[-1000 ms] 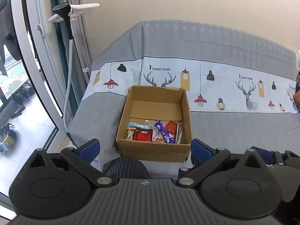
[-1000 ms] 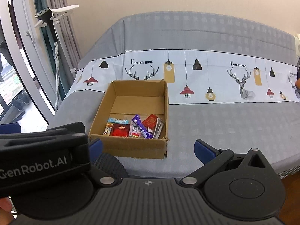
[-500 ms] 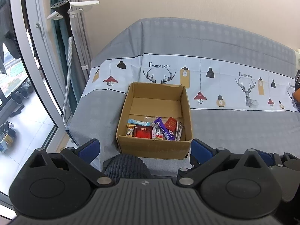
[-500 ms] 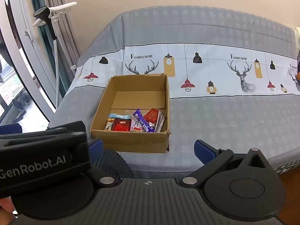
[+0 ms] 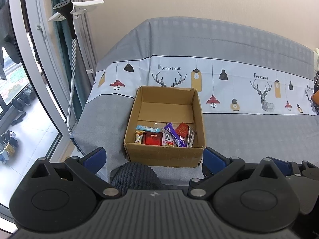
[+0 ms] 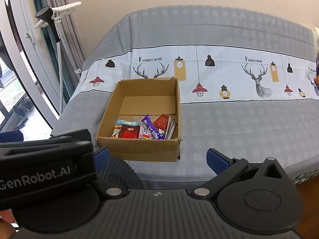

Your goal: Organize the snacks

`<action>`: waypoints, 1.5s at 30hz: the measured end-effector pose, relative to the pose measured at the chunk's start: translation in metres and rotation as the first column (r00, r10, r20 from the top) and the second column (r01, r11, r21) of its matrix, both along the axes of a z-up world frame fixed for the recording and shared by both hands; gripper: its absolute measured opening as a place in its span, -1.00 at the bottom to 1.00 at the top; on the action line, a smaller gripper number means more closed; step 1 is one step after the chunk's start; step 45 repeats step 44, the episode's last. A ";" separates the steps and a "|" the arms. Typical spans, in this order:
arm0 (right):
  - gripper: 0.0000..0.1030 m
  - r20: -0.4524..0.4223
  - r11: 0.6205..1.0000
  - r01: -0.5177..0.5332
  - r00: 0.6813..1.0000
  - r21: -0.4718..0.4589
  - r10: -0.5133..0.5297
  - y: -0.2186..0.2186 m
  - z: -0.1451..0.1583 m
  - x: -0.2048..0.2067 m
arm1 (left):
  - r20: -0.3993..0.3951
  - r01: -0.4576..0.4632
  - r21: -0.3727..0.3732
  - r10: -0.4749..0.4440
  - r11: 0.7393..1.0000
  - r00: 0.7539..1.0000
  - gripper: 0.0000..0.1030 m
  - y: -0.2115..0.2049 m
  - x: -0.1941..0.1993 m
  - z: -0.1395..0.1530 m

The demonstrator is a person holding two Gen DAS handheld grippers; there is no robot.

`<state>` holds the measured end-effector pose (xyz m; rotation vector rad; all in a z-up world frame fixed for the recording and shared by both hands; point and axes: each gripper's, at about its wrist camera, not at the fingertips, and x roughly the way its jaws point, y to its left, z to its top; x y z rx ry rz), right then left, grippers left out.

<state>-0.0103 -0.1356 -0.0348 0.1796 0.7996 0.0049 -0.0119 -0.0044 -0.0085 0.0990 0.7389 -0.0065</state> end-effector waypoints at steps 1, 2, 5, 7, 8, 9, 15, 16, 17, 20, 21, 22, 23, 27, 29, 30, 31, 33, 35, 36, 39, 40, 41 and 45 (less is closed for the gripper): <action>0.99 0.000 1.000 0.002 1.000 0.001 -0.002 0.001 0.000 0.000 | 0.002 0.000 0.000 0.000 1.000 1.000 1.00 0.000 -0.001 0.000; 0.99 0.001 1.000 0.001 1.000 0.001 -0.001 0.001 0.000 0.000 | 0.003 0.000 0.000 0.000 1.000 1.000 1.00 -0.001 -0.001 0.000; 0.99 0.004 1.000 0.001 1.000 0.002 -0.001 0.000 0.000 -0.001 | 0.005 0.004 0.005 -0.004 1.000 1.000 1.00 -0.002 -0.003 0.000; 0.99 0.005 1.000 0.005 1.000 0.004 -0.005 0.000 -0.001 -0.001 | 0.004 0.007 0.008 -0.007 1.000 1.000 1.00 -0.002 -0.002 0.000; 0.99 0.005 1.000 0.006 1.000 0.006 -0.006 -0.001 -0.001 -0.001 | 0.003 0.007 0.010 -0.007 1.000 1.000 1.00 -0.002 -0.002 -0.001; 0.99 0.003 1.000 0.006 1.000 0.007 -0.006 -0.001 -0.001 -0.001 | 0.001 0.008 0.010 -0.008 1.000 1.000 1.00 -0.002 -0.001 -0.001; 0.99 -0.003 1.000 0.010 1.000 0.008 -0.010 0.001 -0.002 -0.001 | -0.004 0.009 0.012 -0.009 1.000 1.000 1.00 -0.003 0.000 -0.001; 0.99 -0.003 1.000 0.010 1.000 0.009 -0.010 0.001 -0.002 -0.001 | -0.003 0.009 0.012 -0.009 1.000 1.000 1.00 -0.002 0.000 -0.001; 0.99 -0.002 1.000 0.010 1.000 0.009 -0.010 0.001 -0.002 -0.002 | -0.002 0.011 0.012 -0.011 1.000 1.000 1.00 -0.002 0.000 -0.001; 0.99 0.003 1.000 0.012 1.000 0.009 -0.012 0.002 -0.002 -0.002 | -0.001 0.019 0.012 -0.019 1.000 1.000 1.00 -0.002 0.000 -0.001; 0.99 0.004 1.000 0.012 1.000 0.008 -0.012 0.003 -0.002 -0.003 | -0.002 0.020 0.012 -0.020 1.000 1.000 1.00 -0.002 0.000 -0.001; 0.99 0.004 1.000 0.011 1.000 0.008 -0.011 0.003 -0.002 -0.003 | -0.004 0.020 0.010 -0.020 1.000 1.000 1.00 -0.001 0.000 -0.001; 0.99 0.004 1.000 0.012 1.000 0.008 -0.012 0.003 -0.002 -0.003 | -0.005 0.017 0.010 -0.017 1.000 1.000 1.00 -0.001 0.000 -0.002; 0.99 -0.003 1.000 0.007 1.000 0.012 -0.007 0.003 -0.003 -0.003 | -0.009 0.012 0.014 -0.012 1.000 1.000 1.00 -0.002 0.000 -0.002; 0.99 -0.003 1.000 0.007 1.000 0.012 -0.007 0.003 -0.002 -0.003 | -0.009 0.014 0.016 -0.014 1.000 1.000 1.00 -0.003 0.000 -0.002; 0.99 -0.002 1.000 0.007 1.000 0.012 -0.007 0.003 -0.002 -0.003 | -0.009 0.012 0.015 -0.012 1.000 1.000 1.00 -0.003 -0.001 -0.001; 0.99 -0.002 1.000 0.006 1.000 0.012 -0.006 0.003 -0.002 -0.003 | -0.009 0.012 0.015 -0.012 1.000 1.000 1.00 -0.003 -0.001 -0.001; 0.99 -0.003 1.000 0.006 1.000 0.012 -0.006 0.003 -0.002 -0.003 | -0.009 0.012 0.015 -0.012 1.000 1.000 1.00 -0.003 0.000 -0.001; 0.99 -0.003 1.000 0.006 1.000 0.012 -0.006 0.003 -0.003 -0.003 | -0.011 0.012 0.016 -0.012 1.000 1.000 1.00 -0.003 0.000 -0.001; 0.99 -0.004 1.000 0.006 1.000 0.013 -0.006 0.003 -0.002 -0.003 | -0.011 0.013 0.016 -0.012 1.000 1.000 1.00 -0.003 -0.001 -0.001; 0.99 -0.004 1.000 0.007 1.000 0.012 -0.007 0.003 -0.002 -0.003 | -0.011 0.013 0.016 -0.012 1.000 1.000 1.00 -0.004 -0.001 -0.001; 0.99 -0.004 1.000 0.008 1.000 0.012 -0.008 0.003 -0.002 -0.003 | -0.012 0.013 0.017 -0.013 1.000 1.000 1.00 -0.004 -0.001 -0.001; 0.99 -0.005 1.000 0.007 1.000 0.013 -0.007 0.003 -0.003 -0.003 | -0.013 0.014 0.020 -0.014 1.000 1.000 1.00 -0.005 -0.001 -0.002; 0.99 -0.010 1.000 0.010 1.000 0.016 -0.009 0.000 -0.007 -0.002 | -0.015 0.015 0.036 -0.015 0.999 1.000 1.00 -0.009 0.000 -0.004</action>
